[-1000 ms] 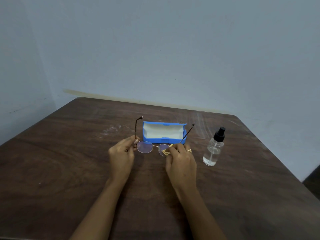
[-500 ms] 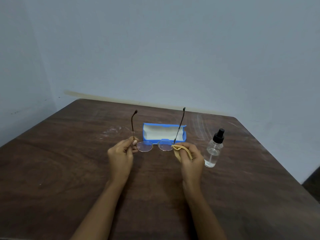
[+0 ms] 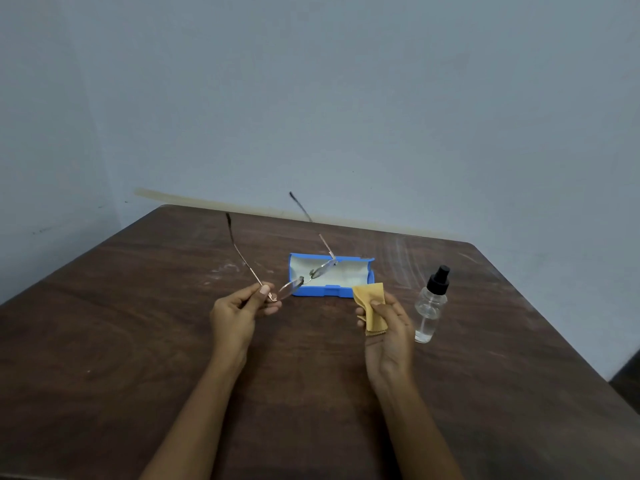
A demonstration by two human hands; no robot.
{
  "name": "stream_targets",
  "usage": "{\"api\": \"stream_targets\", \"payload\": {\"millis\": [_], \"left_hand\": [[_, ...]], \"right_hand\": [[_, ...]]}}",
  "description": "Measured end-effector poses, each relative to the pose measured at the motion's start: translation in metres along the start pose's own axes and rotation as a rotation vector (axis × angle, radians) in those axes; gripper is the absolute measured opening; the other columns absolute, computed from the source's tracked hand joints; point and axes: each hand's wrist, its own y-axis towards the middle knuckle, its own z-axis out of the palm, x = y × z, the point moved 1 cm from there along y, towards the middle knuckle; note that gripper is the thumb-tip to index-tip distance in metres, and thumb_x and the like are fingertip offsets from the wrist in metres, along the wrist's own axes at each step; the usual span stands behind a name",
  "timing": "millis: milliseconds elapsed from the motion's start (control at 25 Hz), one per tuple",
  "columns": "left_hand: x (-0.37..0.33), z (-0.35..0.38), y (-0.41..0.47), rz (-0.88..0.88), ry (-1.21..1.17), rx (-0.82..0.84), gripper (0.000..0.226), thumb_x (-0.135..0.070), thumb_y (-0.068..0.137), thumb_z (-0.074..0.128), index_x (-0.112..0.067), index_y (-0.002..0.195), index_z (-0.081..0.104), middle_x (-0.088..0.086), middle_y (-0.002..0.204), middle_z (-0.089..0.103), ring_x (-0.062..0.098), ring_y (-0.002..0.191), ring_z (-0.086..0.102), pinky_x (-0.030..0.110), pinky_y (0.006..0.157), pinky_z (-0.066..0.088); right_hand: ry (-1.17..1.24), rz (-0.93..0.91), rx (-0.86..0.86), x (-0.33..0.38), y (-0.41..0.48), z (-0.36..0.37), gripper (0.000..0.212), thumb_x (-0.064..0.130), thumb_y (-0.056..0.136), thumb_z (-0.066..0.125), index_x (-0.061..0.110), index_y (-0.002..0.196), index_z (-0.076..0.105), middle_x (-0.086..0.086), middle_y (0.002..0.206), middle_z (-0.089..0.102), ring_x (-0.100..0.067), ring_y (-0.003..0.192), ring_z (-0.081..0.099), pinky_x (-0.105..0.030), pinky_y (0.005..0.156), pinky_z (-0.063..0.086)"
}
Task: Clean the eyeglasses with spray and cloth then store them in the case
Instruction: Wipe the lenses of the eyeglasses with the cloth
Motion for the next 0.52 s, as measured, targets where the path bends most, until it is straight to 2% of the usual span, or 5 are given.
{"api": "stream_targets", "payload": {"millis": [80,200,320,400,520], "left_hand": [[-0.002,-0.002,0.000,-0.052,-0.105,0.019,0.013,-0.001,0.084,0.057,-0.001,0.094,0.066,-0.005,0.053,0.069,0.010,0.053,0.067,0.012,0.058,0.055],[-0.005,-0.005,-0.001,-0.130,-0.251,0.043,0.015,0.002,0.084,0.054,0.002,0.081,0.068,-0.001,0.051,0.067,0.011,0.052,0.066,0.013,0.056,0.054],[-0.008,-0.009,-0.001,-0.221,-0.383,0.062,0.033,0.004,0.084,0.051,-0.005,0.061,0.073,0.002,0.054,0.069,0.011,0.054,0.067,0.014,0.055,0.054],[-0.010,-0.011,-0.002,-0.255,-0.446,0.067,0.038,0.005,0.085,0.050,-0.006,0.057,0.073,0.002,0.056,0.070,0.011,0.055,0.068,0.014,0.054,0.054],[-0.010,-0.012,-0.001,-0.293,-0.511,0.074,0.041,0.005,0.086,0.048,-0.006,0.055,0.072,0.002,0.057,0.071,0.012,0.055,0.068,0.014,0.052,0.054]], "right_hand": [[0.038,0.022,0.066,-0.003,0.001,0.002,0.015,0.004,0.088,0.049,0.002,0.098,0.059,-0.013,0.077,0.067,-0.014,0.052,0.064,-0.020,0.044,0.050],[0.027,0.043,0.150,-0.008,0.000,0.003,0.033,0.021,0.080,0.057,0.002,0.107,0.060,-0.013,0.087,0.070,-0.017,0.063,0.068,-0.022,0.053,0.055],[-0.091,-0.010,0.191,-0.014,-0.001,0.005,0.026,0.011,0.075,0.062,0.007,0.100,0.065,-0.004,0.085,0.074,-0.016,0.069,0.070,-0.019,0.060,0.055],[-0.212,-0.091,0.231,-0.019,-0.004,0.010,0.025,0.011,0.075,0.064,0.008,0.099,0.068,0.000,0.087,0.075,-0.012,0.080,0.070,-0.016,0.069,0.054],[-0.401,-0.261,0.327,-0.024,-0.015,0.024,0.020,0.016,0.076,0.066,0.020,0.094,0.072,0.002,0.098,0.073,-0.007,0.098,0.064,-0.018,0.081,0.052]]}}
